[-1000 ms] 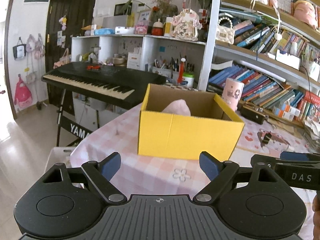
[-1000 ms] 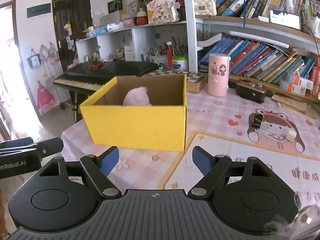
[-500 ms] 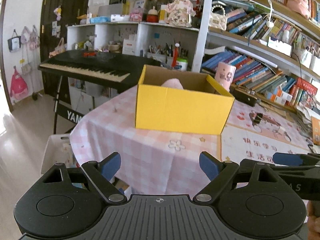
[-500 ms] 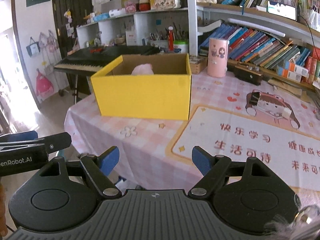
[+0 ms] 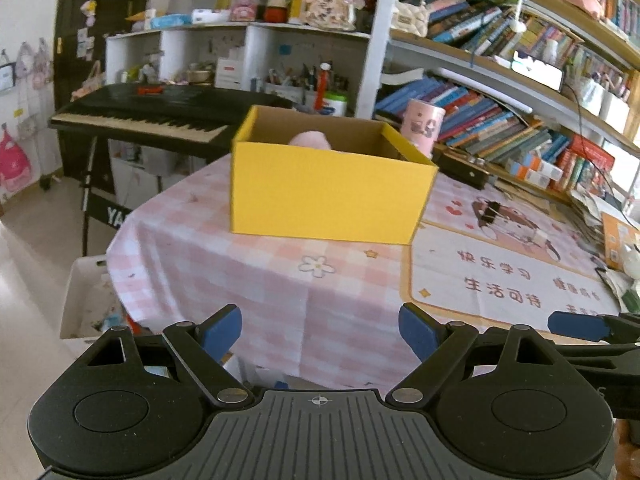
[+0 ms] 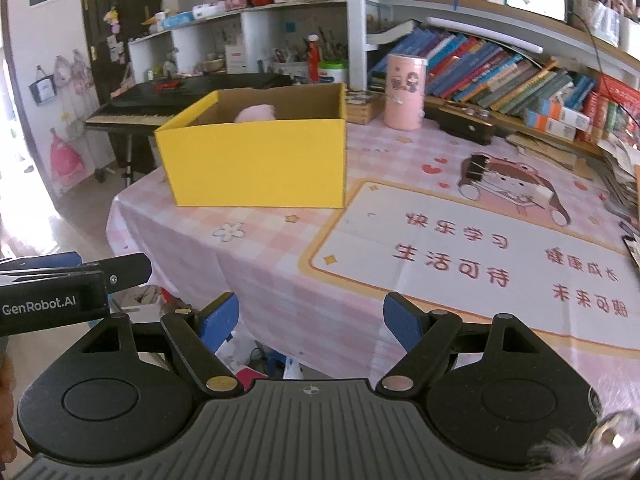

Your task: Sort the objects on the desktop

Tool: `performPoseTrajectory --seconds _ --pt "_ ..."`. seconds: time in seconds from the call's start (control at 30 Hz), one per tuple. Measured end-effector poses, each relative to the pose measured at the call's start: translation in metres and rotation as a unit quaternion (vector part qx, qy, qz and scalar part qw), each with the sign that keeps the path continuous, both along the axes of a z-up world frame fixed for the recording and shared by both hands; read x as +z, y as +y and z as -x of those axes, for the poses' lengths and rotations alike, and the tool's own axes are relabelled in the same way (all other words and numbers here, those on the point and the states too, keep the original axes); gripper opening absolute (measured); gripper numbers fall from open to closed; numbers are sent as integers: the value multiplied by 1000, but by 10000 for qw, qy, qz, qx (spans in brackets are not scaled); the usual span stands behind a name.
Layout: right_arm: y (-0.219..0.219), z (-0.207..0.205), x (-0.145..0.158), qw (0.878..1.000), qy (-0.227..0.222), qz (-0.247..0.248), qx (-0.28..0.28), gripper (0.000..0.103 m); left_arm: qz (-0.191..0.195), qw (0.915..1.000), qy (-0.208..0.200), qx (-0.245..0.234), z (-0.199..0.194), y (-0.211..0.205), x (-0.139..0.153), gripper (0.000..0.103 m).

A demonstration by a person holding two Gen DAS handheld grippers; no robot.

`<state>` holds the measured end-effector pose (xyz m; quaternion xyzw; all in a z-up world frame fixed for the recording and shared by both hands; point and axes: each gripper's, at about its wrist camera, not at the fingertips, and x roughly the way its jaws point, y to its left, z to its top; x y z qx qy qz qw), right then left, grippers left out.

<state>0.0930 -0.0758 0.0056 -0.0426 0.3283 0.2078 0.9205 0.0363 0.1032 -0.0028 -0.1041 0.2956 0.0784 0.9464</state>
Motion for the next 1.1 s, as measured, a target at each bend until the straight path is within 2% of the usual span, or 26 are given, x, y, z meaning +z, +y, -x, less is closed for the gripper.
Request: performPoseTrajectory --seconds 0.53,1.1 --pt "-47 -25 -8 9983 169 -49 -563 79 -85 9978 192 -626 -45 -46 -4 88" --pt "-122 -95 -15 9930 507 -86 -1066 78 -150 9922 501 -1135 -126 -118 -12 88"
